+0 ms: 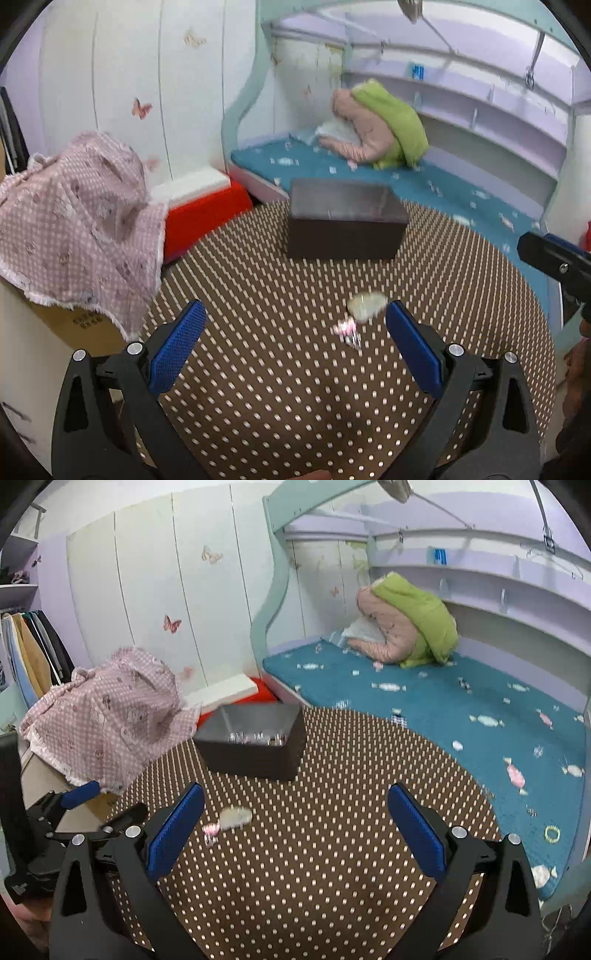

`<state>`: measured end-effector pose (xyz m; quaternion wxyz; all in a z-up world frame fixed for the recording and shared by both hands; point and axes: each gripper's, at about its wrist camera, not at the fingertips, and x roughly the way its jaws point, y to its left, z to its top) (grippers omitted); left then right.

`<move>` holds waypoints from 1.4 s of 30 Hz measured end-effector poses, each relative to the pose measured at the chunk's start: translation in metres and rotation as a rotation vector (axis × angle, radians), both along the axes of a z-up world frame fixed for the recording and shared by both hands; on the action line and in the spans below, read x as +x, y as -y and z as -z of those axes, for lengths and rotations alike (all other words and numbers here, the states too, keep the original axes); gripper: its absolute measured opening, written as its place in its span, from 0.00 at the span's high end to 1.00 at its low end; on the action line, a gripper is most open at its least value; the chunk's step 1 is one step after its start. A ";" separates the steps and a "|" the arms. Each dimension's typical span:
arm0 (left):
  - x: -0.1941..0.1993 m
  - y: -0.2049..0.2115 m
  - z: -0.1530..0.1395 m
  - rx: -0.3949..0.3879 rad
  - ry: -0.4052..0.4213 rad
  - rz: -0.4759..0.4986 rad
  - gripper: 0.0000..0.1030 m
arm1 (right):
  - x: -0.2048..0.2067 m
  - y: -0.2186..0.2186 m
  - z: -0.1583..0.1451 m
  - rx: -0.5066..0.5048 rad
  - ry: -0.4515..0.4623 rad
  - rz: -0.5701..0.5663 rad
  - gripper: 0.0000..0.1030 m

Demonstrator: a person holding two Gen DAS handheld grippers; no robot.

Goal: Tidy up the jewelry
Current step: 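Move both tools back toward the last pink charm and jade pendant, then grasp the pink charm with the left tool while the right grasps the jade pendant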

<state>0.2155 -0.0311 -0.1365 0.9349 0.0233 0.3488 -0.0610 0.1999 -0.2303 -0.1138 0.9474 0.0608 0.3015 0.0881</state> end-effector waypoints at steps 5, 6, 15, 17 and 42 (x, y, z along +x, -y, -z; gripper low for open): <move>0.017 0.010 0.027 0.004 -0.112 0.010 0.05 | 0.006 0.000 0.019 -0.001 -0.063 0.001 0.07; 0.021 0.012 0.031 0.008 -0.128 0.010 0.05 | 0.007 0.001 0.022 0.000 -0.071 0.001 0.07; 0.050 0.027 0.062 0.036 -0.251 0.016 0.05 | 0.019 0.004 0.045 0.017 -0.152 -0.003 0.07; 0.055 0.028 0.067 0.037 -0.270 0.013 0.05 | 0.022 0.005 0.047 0.017 -0.162 -0.004 0.07; 0.060 -0.025 0.051 -0.083 -0.228 0.100 0.85 | 0.078 -0.053 0.081 -0.086 -0.283 -0.222 0.07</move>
